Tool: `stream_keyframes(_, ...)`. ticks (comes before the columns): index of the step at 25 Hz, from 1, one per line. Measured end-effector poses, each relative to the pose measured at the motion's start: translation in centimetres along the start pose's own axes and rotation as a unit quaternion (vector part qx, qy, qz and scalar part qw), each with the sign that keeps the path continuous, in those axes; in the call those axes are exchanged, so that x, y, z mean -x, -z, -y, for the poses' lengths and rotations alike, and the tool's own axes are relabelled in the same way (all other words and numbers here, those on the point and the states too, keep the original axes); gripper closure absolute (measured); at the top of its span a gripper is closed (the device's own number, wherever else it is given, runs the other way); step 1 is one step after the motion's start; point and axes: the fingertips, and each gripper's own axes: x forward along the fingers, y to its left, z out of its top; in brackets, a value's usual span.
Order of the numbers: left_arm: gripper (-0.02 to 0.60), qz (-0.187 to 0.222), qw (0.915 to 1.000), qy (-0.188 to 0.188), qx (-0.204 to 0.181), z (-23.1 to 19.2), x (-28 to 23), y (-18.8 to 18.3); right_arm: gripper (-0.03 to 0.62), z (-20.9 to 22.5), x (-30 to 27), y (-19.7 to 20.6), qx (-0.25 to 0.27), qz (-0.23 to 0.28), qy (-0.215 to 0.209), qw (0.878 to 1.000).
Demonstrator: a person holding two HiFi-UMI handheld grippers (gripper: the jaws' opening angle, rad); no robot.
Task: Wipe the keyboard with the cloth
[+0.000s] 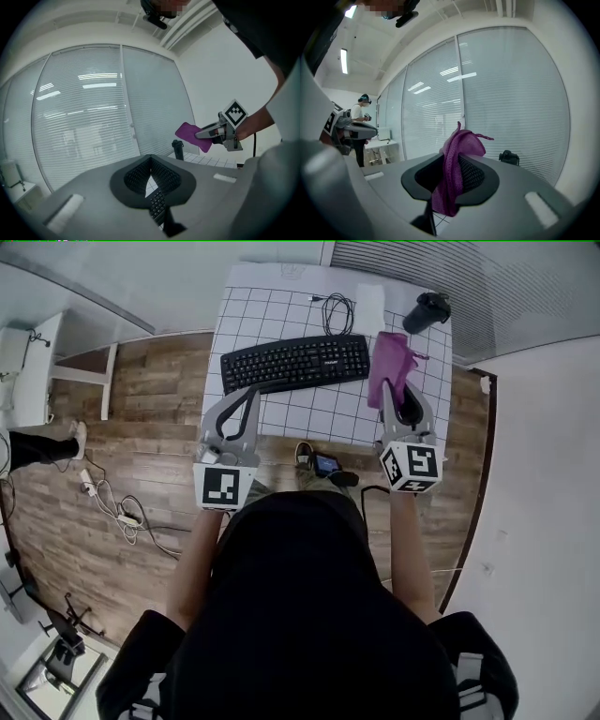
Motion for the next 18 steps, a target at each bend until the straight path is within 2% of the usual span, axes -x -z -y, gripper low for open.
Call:
stream_keyframes(5,0.581,-0.025,0.9991,-0.034,-0.007,-1.1,-0.3,4.0,0.49,2.4,-4.2,5.5,0.03,-0.081,-0.03,0.996)
stream_keyframes(9,0.58,-0.068,0.9971,-0.034,-0.012,-2.1,-0.5,9.0,0.488,5.3,-7.1,10.6,0.026,-0.156,-0.033,0.987)
stream_keyframes(12,0.58,-0.101,0.9944,-0.032,-0.006,-3.8,-0.8,13.3,0.488,7.0,-9.4,13.4,0.035,-0.192,-0.03,0.98)
stream_keyframes(18,0.58,-0.183,0.9816,-0.046,0.032,-6.8,-0.6,22.7,0.488,9.0,-13.6,17.5,0.043,-0.245,-0.025,0.968)
